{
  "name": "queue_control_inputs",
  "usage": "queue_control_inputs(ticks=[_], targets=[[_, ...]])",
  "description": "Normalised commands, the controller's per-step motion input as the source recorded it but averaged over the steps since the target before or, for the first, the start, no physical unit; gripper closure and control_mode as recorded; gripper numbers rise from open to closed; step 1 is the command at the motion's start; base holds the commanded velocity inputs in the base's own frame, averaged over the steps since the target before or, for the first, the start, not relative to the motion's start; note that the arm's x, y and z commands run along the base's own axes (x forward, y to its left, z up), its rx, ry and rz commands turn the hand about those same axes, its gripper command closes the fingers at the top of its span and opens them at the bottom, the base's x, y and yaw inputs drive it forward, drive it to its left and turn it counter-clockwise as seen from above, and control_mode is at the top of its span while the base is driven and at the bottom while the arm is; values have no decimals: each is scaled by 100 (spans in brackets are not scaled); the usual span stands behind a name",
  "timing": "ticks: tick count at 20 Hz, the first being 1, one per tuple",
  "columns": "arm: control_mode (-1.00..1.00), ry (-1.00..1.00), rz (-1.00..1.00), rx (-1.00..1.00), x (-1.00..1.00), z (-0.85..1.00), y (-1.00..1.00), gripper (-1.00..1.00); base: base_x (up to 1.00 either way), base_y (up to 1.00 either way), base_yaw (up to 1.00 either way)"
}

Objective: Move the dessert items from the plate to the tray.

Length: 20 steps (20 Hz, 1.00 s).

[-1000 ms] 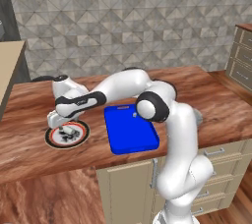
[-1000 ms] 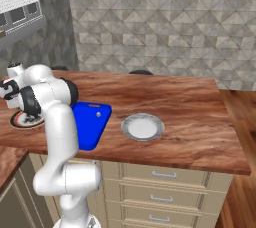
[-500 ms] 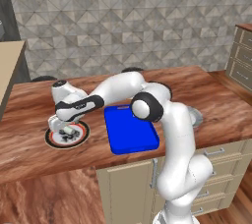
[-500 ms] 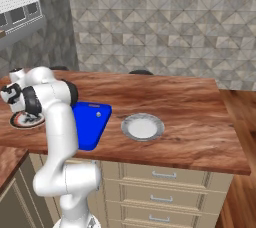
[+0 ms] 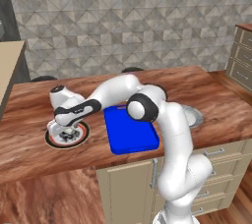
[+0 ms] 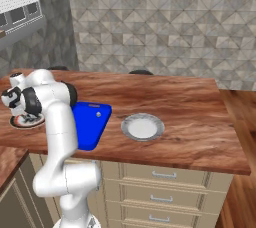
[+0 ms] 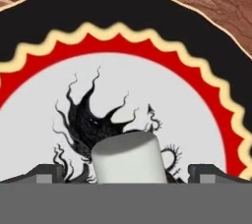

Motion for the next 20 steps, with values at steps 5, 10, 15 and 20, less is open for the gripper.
queue_control_inputs(ticks=[5, 10, 15, 20], targets=[[-100, 0, 0, 0, 1, -5, 7, 100, 0, 0, 0], [-100, -2, 0, 0, 0, -1, 0, 100, 0, 0, 0], [-100, 5, 0, 0, -6, 28, -24, 100, 0, 0, 0], [-100, 3, 0, 3, -36, 89, -71, 100, 0, 0, 0]])
